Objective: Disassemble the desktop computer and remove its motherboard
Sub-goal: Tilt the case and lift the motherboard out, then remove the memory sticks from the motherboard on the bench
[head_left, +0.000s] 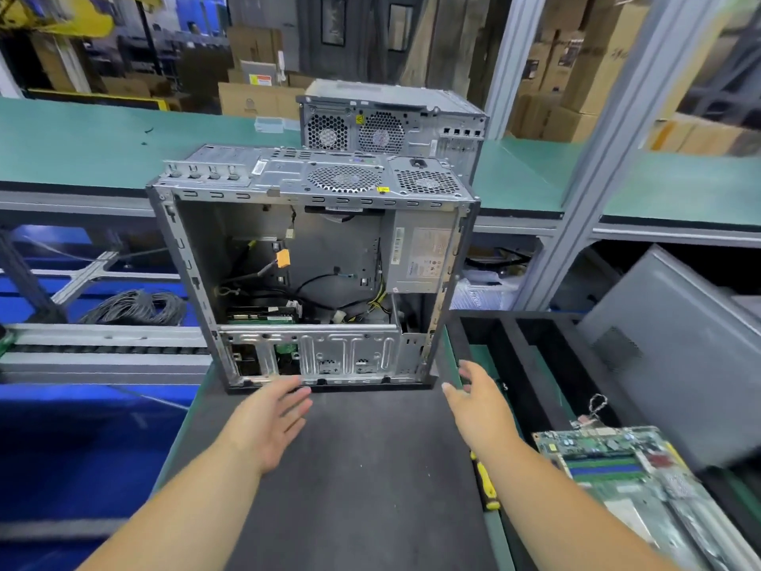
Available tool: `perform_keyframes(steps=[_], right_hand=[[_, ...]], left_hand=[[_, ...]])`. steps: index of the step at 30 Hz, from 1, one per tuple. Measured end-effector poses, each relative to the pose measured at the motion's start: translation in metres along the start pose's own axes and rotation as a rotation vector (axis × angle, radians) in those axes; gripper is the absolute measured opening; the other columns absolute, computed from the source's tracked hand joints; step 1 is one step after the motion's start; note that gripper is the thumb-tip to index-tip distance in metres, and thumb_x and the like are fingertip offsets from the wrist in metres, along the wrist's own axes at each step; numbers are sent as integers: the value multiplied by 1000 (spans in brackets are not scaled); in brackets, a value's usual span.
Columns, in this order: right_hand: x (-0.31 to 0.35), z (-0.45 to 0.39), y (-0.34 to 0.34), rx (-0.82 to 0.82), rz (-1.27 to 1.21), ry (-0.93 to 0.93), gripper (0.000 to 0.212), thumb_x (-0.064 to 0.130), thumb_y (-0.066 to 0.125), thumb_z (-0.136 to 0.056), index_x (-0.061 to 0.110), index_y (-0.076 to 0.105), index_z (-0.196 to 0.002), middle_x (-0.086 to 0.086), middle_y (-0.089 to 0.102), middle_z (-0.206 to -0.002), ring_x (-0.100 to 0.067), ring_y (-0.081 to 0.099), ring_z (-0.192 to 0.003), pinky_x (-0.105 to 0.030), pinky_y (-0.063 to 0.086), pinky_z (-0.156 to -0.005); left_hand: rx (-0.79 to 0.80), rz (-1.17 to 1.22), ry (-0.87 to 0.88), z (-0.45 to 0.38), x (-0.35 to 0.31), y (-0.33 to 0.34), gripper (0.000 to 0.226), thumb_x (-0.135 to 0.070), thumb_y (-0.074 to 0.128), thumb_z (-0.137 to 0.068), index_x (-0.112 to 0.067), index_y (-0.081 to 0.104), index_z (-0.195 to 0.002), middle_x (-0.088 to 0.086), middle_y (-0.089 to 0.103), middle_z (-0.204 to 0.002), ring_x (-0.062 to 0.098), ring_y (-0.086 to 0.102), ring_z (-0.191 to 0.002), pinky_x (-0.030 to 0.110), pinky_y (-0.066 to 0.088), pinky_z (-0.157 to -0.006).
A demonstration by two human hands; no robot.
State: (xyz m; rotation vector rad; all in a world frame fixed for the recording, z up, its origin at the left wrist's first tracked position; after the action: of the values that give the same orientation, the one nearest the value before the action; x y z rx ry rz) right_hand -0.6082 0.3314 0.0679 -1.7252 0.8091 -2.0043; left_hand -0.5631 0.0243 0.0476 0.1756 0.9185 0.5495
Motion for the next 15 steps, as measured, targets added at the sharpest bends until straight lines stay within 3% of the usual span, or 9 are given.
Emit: perform_keyframes(steps=[5, 9, 15], right_hand=[[-14, 37, -36, -80, 14, 2, 36, 35, 56, -95, 28, 53, -130, 12, 58, -124, -4, 56, -99, -21, 43, -75], [-35, 52, -70, -111, -30, 7, 30, 30, 57, -96, 26, 55, -125, 11, 59, -123, -9, 57, -106, -26, 41, -85], [-83, 61, -129, -131, -122, 28, 24, 28, 57, -94, 27, 58, -118, 12, 61, -116, -8, 58, -101, -30, 46, -86]], left_hand=[[81, -107, -3, 28, 27, 44, 22, -21, 61, -90, -13, 67, -110, 4, 68, -108, 15, 61, -90, 27, 45, -76], [109, -150, -3, 43, 51, 73, 17, -18, 59, -92, -13, 67, -106, 4, 67, -103, 14, 60, -84, 26, 43, -73], [91, -184, -20, 56, 100, 124, 20, -18, 59, -92, -12, 67, -109, 3, 68, -101, 15, 60, -81, 26, 44, -69]])
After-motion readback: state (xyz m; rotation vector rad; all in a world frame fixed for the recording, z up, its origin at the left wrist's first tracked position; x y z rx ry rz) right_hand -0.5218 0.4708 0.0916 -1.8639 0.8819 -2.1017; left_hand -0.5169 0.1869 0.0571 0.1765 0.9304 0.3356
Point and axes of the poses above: each hand's wrist, its own z-axis away from the middle knuckle, its own y-axis out of the palm, x = y × z, the point moved 6 cm from there along -z, towards the middle knuckle
